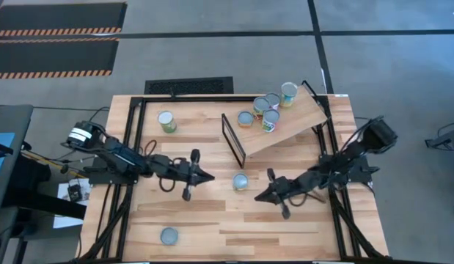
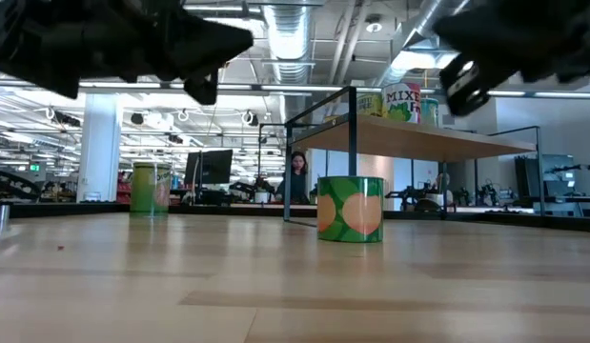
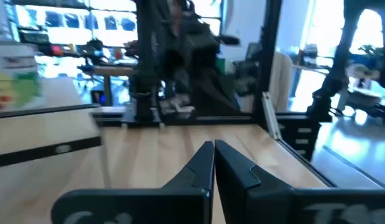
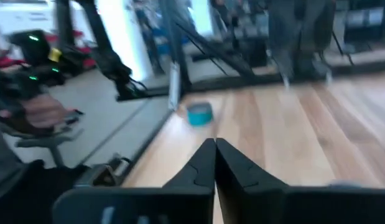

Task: Pick and place cans onto a shelf
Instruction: Put the canned peaches on the shelf

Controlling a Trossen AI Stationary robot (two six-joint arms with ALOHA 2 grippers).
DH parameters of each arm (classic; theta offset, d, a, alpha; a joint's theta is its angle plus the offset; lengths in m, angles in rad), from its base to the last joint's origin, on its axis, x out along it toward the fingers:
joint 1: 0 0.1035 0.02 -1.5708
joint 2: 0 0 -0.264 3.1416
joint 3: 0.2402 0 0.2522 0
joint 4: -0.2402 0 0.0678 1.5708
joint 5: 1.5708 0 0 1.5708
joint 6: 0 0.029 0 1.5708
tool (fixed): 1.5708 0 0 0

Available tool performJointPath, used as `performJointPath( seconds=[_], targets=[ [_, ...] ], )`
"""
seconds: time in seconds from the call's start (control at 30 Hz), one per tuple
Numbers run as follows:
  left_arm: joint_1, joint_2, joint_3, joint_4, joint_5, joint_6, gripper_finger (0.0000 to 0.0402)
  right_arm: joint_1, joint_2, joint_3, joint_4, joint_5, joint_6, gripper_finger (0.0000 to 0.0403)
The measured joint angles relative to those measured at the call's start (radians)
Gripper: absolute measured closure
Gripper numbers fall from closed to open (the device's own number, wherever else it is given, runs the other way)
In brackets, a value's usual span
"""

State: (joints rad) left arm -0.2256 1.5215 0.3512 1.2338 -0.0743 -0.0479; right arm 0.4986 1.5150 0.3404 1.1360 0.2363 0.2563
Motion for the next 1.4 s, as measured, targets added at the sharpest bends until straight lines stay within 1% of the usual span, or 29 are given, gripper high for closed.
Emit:
performJointPath(
  seconds=[0.07, 0.17, 0.23, 0.37, 0.47, 0.57, 0.7, 0.8, 0.93, 1.0, 1.07, 1.17, 1.23, 1.27, 1.3, 1.4],
  targets=[
    [0.022, 0.0, -0.03, 0.054, 0.0, 0.0, 0.04, -0.026, 0.037, 0.041, -0.068, 0.0, 0.037, 0.0345],
    [0.063, 0.0, -0.068, 0.097, 0.006, 0.001, 0.04, -0.063, 0.065, 0.12, -0.265, -0.001, 0.05, 0.0305],
    [0.094, 0.0, -0.082, 0.114, 0.021, 0.001, 0.04, -0.083, 0.063, 0.19, -0.436, 0.0, 0.05, 0.0276],
    [0.149, 0.0, -0.101, 0.118, 0.045, 0.001, 0.04, -0.117, 0.057, 0.345, -0.836, 0.001, 0.018, 0.0225],
    [0.173, 0.001, -0.113, 0.12, 0.052, -0.004, 0.04, -0.134, 0.065, 0.459, -1.075, 0.003, -0.043, 0.0201],
    [0.181, 0.001, -0.117, 0.12, 0.053, -0.018, 0.04, -0.151, 0.097, 0.546, -1.243, 0.005, -0.101, 0.0196],
    [0.182, 0.001, -0.128, 0.118, 0.052, -0.018, 0.04, -0.162, 0.157, 0.635, -1.373, -0.002, -0.2, 0.0209],
    [0.182, 0.001, -0.128, 0.095, 0.051, -0.018, 0.04, -0.17, 0.216, 0.686, -1.436, 0.001, -0.256, 0.0222],
    [0.182, 0.001, -0.128, 0.078, 0.051, -0.019, 0.04, -0.173, 0.274, 0.752, -1.501, 0.003, -0.307, 0.0242],
    [0.182, 0.001, -0.128, 0.08, 0.05, -0.018, 0.04, -0.174, 0.292, 0.783, -1.543, 0.006, -0.313, 0.026],
    [0.182, 0.001, -0.128, 0.08, 0.05, -0.018, 0.04, -0.174, 0.304, 0.806, -1.581, 0.017, -0.314, 0.0286],
    [0.182, 0.001, -0.128, 0.079, 0.048, -0.019, 0.04, -0.174, 0.303, 0.824, -1.623, 0.013, -0.31, 0.0338],
    [0.182, 0.001, -0.128, 0.08, 0.048, -0.02, 0.04, -0.173, 0.287, 0.829, -1.658, 0.004, -0.281, 0.0375],
    [0.182, 0.001, -0.128, 0.079, 0.048, -0.02, 0.04, -0.173, 0.275, 0.831, -1.675, -0.002, -0.257, 0.0385],
    [0.182, 0.001, -0.128, 0.076, 0.048, -0.02, 0.04, -0.172, 0.261, 0.832, -1.689, -0.01, -0.231, 0.0389],
    [0.182, 0.001, -0.128, 0.06, 0.048, -0.024, 0.04, -0.173, 0.189, 0.835, -1.744, -0.07, -0.138, 0.0378]
  ],
)
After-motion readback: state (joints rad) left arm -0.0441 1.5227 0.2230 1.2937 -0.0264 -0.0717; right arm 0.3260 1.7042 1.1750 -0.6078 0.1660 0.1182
